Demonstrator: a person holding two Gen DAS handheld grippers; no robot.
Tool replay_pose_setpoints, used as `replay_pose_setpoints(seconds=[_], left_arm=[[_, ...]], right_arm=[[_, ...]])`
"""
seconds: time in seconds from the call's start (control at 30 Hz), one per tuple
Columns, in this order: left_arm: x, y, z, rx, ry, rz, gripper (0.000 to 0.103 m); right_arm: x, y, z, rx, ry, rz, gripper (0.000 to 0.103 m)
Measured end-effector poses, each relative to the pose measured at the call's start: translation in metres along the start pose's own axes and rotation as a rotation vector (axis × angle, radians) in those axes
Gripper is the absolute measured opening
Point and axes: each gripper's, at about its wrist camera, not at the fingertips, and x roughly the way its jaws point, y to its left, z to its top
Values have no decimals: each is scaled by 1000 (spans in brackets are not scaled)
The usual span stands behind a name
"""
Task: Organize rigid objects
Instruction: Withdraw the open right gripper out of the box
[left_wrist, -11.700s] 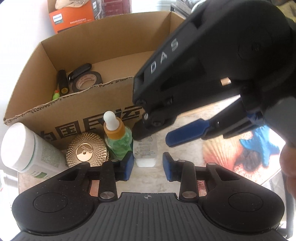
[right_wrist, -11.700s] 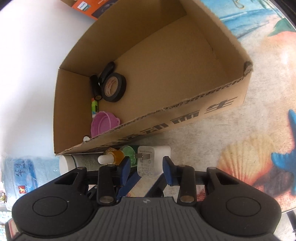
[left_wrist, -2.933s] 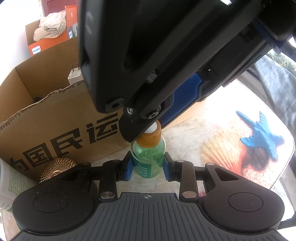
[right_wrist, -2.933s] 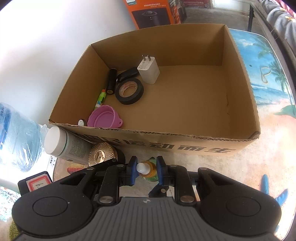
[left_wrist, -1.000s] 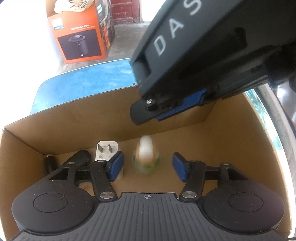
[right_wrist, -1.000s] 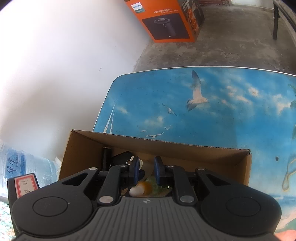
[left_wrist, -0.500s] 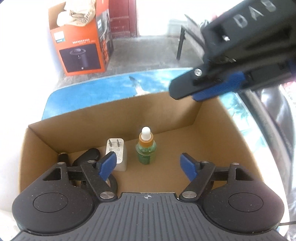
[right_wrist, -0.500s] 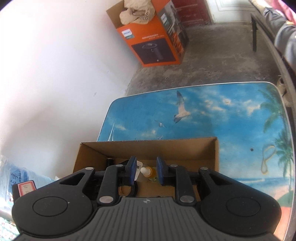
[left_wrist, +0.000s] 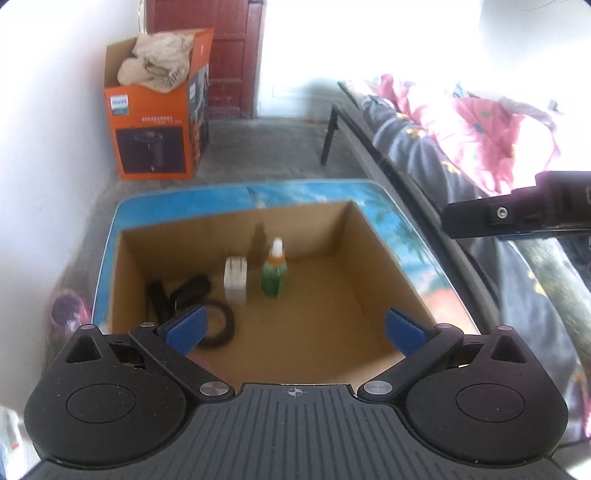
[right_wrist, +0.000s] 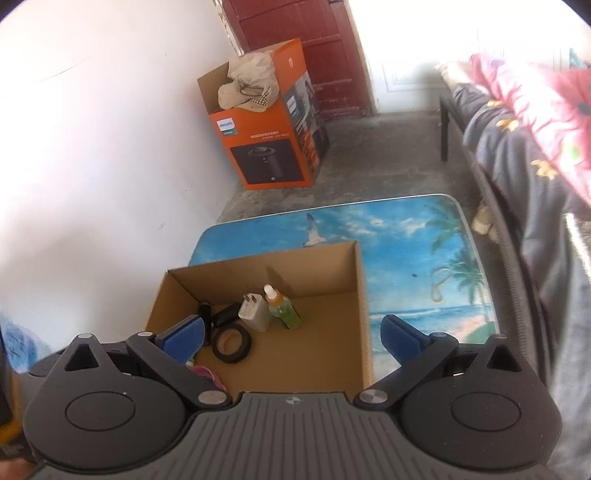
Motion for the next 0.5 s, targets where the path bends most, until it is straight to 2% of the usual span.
replay_pose_setpoints(seconds=[0.1, 0.3, 0.37, 0.5], left_arm=[[-21, 10, -18, 1, 12, -61, 103], [-37, 23, -58, -1, 64, -88, 103], [-35, 27, -71, -12, 90, -100, 103], [-21, 33, -101, -52, 130, -120, 103]], right_arm=[[-14, 14, -17, -65, -16, -82, 103], [-14, 50, -53, -206, -54, -218, 103], [-5, 59, -63, -221, -41, -211, 103], [23, 73, -83, -210, 33, -130, 103]])
